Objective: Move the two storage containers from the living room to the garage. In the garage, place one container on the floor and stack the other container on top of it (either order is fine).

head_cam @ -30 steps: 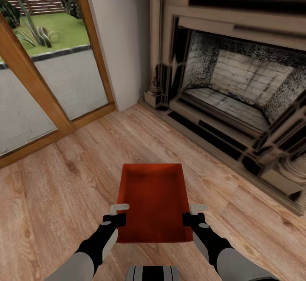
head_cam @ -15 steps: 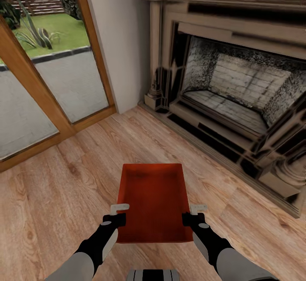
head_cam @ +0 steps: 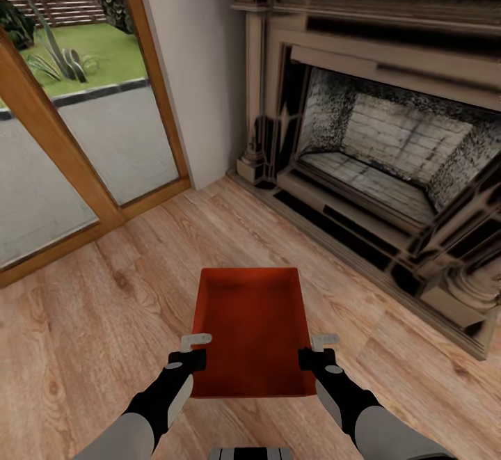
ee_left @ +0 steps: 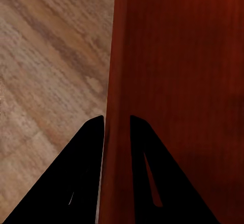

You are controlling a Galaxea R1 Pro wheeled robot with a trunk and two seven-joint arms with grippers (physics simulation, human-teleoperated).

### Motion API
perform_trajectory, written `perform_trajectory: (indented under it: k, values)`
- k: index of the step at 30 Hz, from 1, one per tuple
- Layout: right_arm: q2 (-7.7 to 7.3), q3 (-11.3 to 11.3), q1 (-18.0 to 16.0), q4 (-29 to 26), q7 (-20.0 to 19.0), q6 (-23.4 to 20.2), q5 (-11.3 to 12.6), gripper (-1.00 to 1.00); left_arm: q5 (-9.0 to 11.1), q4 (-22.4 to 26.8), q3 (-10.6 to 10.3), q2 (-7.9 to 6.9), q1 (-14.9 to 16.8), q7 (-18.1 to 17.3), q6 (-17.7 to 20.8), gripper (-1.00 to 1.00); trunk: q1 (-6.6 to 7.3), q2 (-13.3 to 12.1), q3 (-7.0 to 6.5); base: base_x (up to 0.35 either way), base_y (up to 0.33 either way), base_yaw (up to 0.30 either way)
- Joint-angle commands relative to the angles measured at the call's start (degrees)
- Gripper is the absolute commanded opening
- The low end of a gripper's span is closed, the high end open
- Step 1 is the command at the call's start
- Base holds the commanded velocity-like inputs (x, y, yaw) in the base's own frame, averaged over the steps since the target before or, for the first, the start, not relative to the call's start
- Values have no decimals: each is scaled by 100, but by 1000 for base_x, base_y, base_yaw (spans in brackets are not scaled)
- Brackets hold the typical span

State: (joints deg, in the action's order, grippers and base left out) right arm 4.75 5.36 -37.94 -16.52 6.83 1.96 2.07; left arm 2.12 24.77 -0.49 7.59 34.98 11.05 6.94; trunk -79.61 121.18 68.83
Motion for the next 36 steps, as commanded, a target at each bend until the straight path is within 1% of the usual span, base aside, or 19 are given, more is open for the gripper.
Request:
perform_trajectory:
  k: [1,36]
  values:
    - [-7,0,-3,9,80,21,-4,-100,-71,19,40,-5,0,64,44,-100,23,-40,-15,0,0,0]
    - [0,0,-3,9,82,5,13,-100,-71,19,40,-3,0,64,44,-100,792,-1444,-643,0,0,0]
